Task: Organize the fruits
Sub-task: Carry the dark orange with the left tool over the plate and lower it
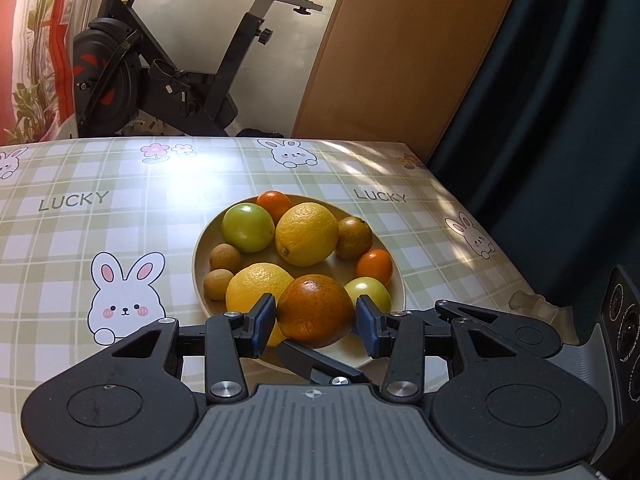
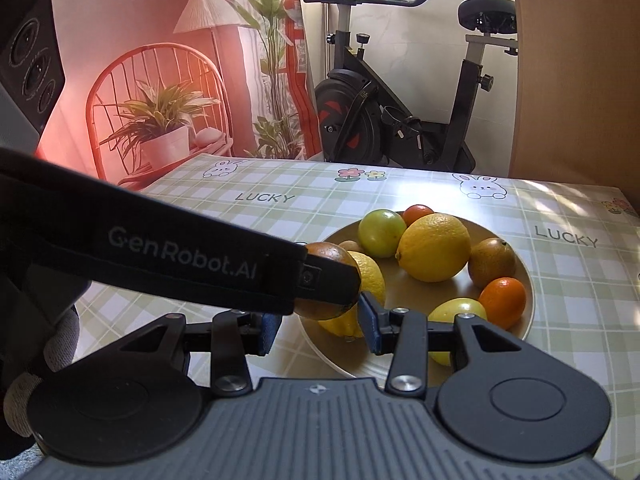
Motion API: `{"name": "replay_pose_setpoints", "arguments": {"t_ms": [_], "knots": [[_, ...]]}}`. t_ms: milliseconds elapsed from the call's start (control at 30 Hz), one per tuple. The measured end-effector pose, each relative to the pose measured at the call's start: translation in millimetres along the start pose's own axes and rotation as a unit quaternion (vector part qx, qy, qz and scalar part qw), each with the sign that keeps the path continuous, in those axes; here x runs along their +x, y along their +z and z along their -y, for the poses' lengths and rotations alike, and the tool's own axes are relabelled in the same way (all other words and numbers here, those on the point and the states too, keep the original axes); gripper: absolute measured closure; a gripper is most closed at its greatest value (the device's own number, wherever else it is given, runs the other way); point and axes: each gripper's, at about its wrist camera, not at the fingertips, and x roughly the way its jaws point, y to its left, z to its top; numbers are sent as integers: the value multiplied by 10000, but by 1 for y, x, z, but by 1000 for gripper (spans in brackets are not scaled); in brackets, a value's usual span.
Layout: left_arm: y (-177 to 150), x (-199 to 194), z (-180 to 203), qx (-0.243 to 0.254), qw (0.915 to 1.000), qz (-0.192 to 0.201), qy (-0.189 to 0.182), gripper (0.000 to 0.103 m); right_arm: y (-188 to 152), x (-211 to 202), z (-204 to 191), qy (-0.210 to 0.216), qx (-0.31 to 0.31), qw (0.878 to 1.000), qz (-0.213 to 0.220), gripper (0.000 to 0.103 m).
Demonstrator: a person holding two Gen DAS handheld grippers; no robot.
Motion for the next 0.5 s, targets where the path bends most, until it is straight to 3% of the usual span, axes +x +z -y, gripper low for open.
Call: {"name": "replay_pose_setpoints", "arguments": {"t_ms": [500], "knots": [[4,13,22,223,9997,-100,-85,56,-6,-17,32,-155,249,9995,83,59]]}}
